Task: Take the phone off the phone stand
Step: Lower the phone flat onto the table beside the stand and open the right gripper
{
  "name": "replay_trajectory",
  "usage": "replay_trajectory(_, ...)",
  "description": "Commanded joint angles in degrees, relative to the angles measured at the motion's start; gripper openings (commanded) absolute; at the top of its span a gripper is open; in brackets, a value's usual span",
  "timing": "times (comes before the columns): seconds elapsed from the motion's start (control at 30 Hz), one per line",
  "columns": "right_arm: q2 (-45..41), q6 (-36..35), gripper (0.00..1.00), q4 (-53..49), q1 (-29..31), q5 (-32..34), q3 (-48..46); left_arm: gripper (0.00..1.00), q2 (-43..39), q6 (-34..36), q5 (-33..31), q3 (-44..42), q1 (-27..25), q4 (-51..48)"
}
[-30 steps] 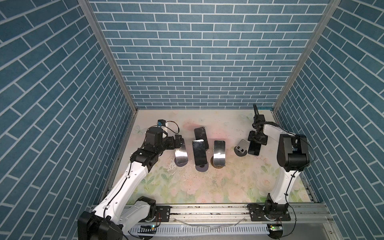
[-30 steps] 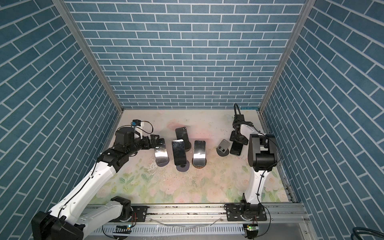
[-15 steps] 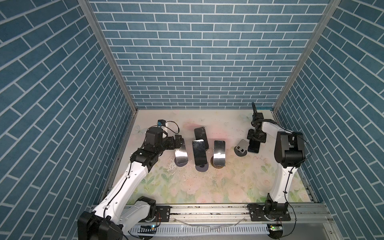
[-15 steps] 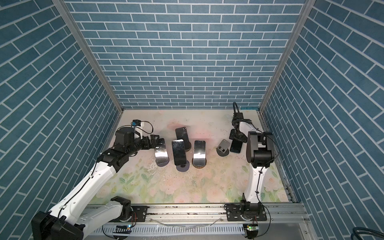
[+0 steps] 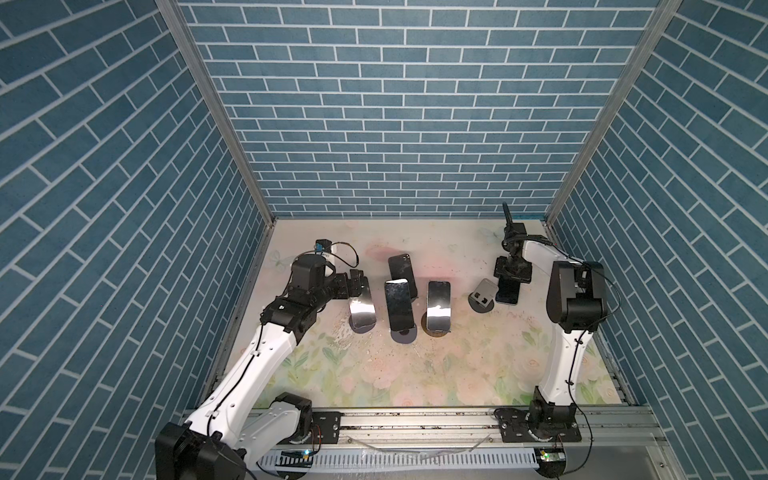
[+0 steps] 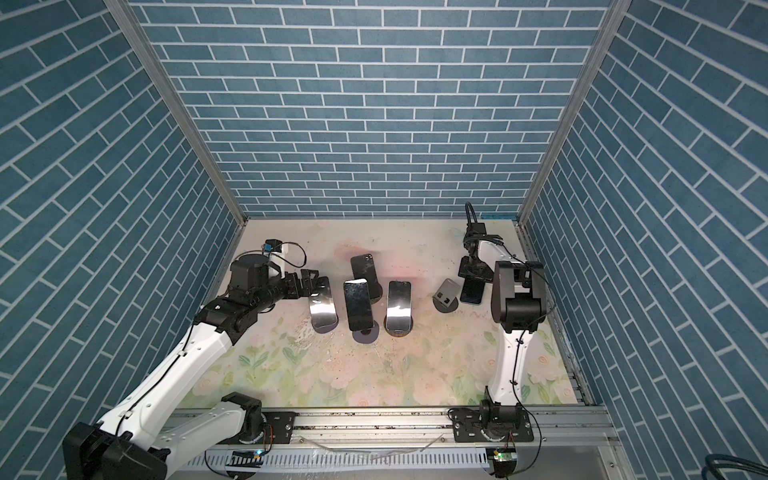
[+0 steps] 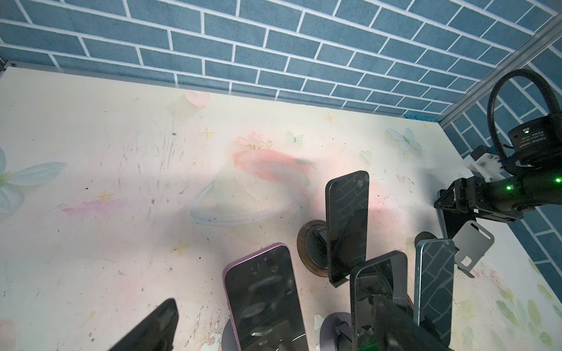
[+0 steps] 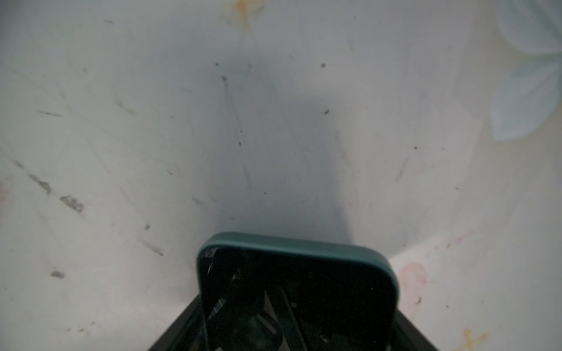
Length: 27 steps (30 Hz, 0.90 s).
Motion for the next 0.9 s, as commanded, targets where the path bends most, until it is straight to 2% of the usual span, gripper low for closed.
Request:
replay_trajectory(0.0, 2.5, -3.2, 0.70, -4.6, -0.2, 0.2, 1.9, 1.00, -1.1, 0.6, 0.0, 0.0, -0.3, 0.4)
replay_trajectory(0.63, 3.5, -4.7, 0.77, -7.1, -0.1, -2.4, 2.0, 1.00, -3.3, 0.1, -1.1, -1.7, -0.3, 0.2)
replay_trajectory(0.87, 2.6, -4.1, 0.82, -6.7, -0.2, -3.8, 0.7, 1.00, -3.5, 0.3, -1.6, -1.5, -0.3, -0.5)
